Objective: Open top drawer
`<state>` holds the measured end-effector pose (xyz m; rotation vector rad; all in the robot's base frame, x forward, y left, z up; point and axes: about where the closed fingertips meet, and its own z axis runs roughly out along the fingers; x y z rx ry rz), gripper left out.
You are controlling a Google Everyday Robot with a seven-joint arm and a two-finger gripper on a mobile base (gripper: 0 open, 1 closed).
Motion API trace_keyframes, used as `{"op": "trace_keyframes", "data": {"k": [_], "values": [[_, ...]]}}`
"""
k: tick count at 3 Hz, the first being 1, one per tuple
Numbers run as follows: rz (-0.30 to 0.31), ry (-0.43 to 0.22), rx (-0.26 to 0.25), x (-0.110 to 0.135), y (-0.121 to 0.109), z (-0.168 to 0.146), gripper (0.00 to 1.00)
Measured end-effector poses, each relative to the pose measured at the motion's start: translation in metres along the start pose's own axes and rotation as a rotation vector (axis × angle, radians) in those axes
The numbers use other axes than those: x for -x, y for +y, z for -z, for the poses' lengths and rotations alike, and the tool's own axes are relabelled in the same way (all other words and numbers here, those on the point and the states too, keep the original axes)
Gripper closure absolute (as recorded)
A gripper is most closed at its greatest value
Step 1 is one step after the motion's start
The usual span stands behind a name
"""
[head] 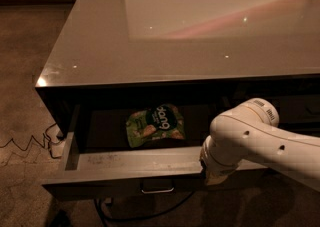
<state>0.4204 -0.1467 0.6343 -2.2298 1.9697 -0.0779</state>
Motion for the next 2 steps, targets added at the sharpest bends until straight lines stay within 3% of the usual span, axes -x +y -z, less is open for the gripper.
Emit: {"op": "trace_keyframes", "data": {"k": [1, 2], "values": [[-0.02, 0.002, 0.011, -0.008, 0.012, 0.001, 0.12], [-0.041, 0.01, 0.014, -0.015, 0.023, 0.005, 0.0]]}}
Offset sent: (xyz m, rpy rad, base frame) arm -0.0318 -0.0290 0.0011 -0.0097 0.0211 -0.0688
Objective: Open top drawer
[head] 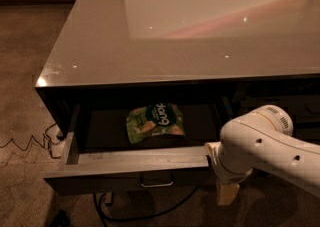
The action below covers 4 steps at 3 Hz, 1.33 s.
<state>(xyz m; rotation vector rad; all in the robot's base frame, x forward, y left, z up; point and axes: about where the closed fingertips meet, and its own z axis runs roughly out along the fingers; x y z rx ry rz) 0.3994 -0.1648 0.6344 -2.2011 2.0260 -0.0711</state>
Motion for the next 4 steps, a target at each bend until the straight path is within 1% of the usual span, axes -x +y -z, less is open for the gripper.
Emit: {"op": "trace_keyframes", "data": {"k": [1, 2, 3, 4], "values": [[-0.008, 0.002, 0.001, -0.002, 0.003, 0.001, 0.0], [-0.014, -0.013, 0.008, -0.004, 0.005, 0.001, 0.0], [0.004, -0.05, -0.031, -0.001, -0.004, 0.018, 0.0], [0.075, -0.187, -0.171, 0.003, -0.048, 0.081, 0.0]]}}
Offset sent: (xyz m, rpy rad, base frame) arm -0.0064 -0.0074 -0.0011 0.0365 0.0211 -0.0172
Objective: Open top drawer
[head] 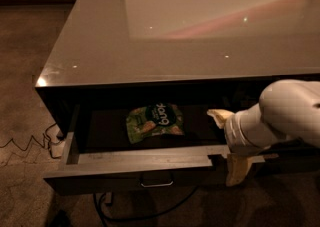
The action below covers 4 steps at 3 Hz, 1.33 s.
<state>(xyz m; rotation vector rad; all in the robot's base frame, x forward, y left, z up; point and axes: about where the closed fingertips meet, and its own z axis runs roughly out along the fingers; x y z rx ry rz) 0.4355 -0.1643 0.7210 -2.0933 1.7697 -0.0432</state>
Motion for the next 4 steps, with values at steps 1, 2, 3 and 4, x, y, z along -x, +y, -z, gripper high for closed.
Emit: {"op": "trace_keyframes", "data": {"k": [1, 2, 3, 4], "values": [[0.028, -0.052, -0.041, 0.004, -0.022, 0.017, 0.0], [0.035, -0.054, -0.048, 0.005, -0.025, 0.019, 0.0], [-0.005, -0.084, -0.036, -0.002, -0.016, 0.015, 0.0], [-0.018, -0.083, -0.034, -0.005, -0.023, 0.003, 0.18]]}}
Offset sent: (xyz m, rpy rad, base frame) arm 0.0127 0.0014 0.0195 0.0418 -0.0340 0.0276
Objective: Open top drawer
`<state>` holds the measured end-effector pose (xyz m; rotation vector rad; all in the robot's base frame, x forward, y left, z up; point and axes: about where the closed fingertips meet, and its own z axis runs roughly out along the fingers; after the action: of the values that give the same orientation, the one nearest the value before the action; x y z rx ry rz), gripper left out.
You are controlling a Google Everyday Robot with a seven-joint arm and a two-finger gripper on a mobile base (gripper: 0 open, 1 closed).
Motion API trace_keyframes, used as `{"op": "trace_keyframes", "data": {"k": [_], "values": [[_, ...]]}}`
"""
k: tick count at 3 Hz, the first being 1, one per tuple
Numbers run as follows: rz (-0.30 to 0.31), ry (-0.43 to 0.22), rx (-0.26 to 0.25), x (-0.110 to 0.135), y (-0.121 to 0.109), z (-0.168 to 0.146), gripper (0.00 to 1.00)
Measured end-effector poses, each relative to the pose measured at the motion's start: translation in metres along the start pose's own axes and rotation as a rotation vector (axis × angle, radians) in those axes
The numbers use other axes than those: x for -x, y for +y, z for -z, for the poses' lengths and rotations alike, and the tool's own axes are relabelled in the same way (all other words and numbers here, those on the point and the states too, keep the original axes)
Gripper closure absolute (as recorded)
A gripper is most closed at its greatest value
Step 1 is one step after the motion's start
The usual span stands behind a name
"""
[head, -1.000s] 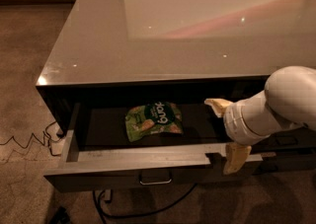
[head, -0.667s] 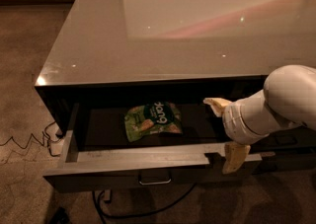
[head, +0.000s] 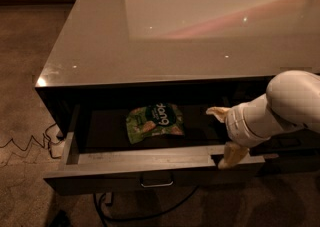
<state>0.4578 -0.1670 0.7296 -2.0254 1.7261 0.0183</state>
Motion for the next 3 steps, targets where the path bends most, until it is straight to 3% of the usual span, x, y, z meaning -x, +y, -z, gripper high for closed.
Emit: {"op": "trace_keyframes", "data": {"k": [2, 3], "values": [[-0.038, 0.011, 0.035, -0.013, -0.021, -0.04, 0.64], [-0.048, 0.017, 0.083, -0.016, -0.018, -0.063, 0.87]]}}
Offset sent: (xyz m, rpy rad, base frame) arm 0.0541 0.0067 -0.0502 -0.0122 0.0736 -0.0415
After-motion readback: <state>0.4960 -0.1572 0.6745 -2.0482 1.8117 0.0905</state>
